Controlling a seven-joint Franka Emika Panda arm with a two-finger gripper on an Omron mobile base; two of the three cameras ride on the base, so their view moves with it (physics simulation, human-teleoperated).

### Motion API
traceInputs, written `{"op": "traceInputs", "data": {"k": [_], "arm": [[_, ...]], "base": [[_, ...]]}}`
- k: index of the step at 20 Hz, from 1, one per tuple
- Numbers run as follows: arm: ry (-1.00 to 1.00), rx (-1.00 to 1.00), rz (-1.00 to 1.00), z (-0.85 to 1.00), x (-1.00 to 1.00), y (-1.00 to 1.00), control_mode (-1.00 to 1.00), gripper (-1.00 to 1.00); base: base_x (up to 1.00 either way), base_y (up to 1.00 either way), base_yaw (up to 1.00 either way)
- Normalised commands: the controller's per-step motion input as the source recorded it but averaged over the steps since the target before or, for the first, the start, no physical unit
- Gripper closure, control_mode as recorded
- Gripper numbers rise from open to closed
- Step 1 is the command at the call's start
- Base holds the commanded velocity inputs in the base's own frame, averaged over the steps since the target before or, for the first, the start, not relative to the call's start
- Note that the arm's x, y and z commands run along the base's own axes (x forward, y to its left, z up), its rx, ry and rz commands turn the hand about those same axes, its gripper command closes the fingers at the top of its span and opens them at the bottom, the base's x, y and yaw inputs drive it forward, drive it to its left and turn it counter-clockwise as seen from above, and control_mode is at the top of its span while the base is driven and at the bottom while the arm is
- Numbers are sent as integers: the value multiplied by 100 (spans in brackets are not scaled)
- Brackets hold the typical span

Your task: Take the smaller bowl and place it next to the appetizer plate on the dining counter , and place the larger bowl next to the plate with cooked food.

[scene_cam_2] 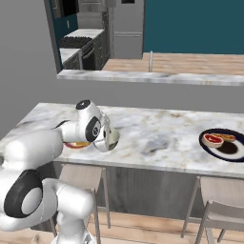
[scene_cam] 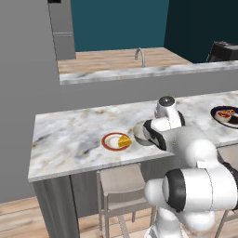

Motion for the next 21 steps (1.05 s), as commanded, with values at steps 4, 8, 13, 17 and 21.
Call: {"op": "traceInputs", "data": {"k": [4,8,13,17,21], "arm": [[0,0,-5,100,-56,-12,-100,-100],[0,0,0,75,-98,0,-100,-100],[-1,-1,0,31,-100,0,-100,-100],[-3,-4,0,31,-91,16,-100,-100],[-6,-7,0,29,-69,35,-100,-100]], "base": [[0,0,0],[0,0,0],[0,0,0],[0,0,0],[0,0,0]]}}
